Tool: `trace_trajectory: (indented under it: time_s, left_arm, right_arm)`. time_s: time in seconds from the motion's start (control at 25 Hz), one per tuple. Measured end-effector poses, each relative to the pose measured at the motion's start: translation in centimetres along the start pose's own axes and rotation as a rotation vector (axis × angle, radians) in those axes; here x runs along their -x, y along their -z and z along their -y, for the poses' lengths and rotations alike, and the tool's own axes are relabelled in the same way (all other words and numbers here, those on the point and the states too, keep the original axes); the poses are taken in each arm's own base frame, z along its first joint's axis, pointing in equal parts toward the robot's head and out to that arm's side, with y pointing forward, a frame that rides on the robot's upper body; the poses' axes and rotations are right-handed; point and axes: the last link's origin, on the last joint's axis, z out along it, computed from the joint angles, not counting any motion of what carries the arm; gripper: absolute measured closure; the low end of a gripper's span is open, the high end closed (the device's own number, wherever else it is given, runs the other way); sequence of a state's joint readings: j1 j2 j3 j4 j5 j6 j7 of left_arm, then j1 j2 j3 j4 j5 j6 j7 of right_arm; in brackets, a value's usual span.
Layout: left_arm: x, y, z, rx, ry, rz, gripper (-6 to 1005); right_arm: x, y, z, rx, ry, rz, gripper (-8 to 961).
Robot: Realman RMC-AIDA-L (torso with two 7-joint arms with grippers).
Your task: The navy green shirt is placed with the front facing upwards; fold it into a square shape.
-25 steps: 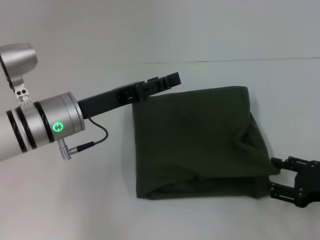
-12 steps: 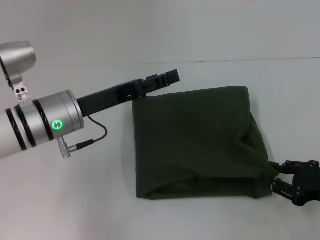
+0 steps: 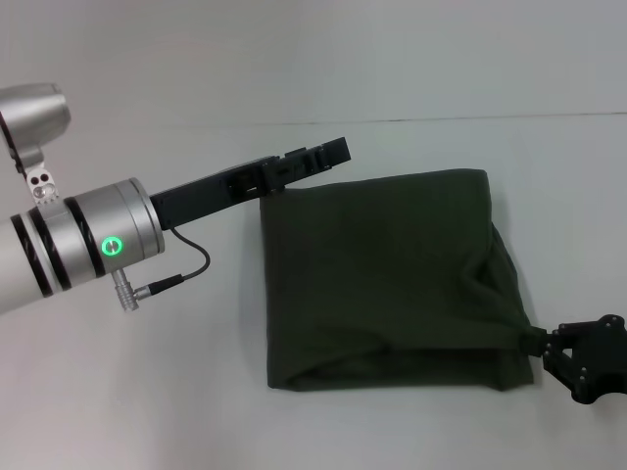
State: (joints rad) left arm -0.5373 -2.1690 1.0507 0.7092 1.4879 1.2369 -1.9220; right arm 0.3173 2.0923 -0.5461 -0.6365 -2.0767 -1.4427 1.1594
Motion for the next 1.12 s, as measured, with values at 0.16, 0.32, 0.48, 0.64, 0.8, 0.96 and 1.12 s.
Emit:
trace_trajectory:
  time_s: [0.16, 0.32, 0.48, 0.64, 0.8, 0.96, 1.12]
  left_arm:
    - [0.0, 0.0, 0.1, -0.004, 0.001, -0.001, 115]
    - [0.1, -0.2, 0.1, -0.003, -0.001, 0.002, 115]
    - [0.0, -0.3, 0.1, -0.001, -0.006, 0.0, 116]
    - [0.0, -0.3, 0.1, -0.003, -0.007, -0.001, 116]
    - [-0.1, -0.3, 0.1, -0.004, -0.008, -0.004, 116]
    - [-0.2, -0.3, 0.1, -0.002, -0.004, -0.01, 116]
    - [0.0, -0.3, 0.2, -0.003, 0.005, -0.008, 117]
  right_arm:
    - [0.2, 0.1, -0.2, 0.018, 0.001, 0.011, 922]
    - [0.7, 0.8, -0.8, 0.06, 0.003, 0.047, 922]
    - [1.1, 1.6, -1.0, 0.075, 0.018, 0.067, 921]
    - [1.3, 2.0, -0.8, 0.058, 0.016, 0.083, 921]
    - [1.8, 1.8, -1.0, 0.086, 0.03, 0.1, 921]
    - [2.1, 1.9, -1.6, 0.141, 0.053, 0.1, 922]
    - [1.4, 2.0, -1.8, 0.149, 0.052, 0.062, 922]
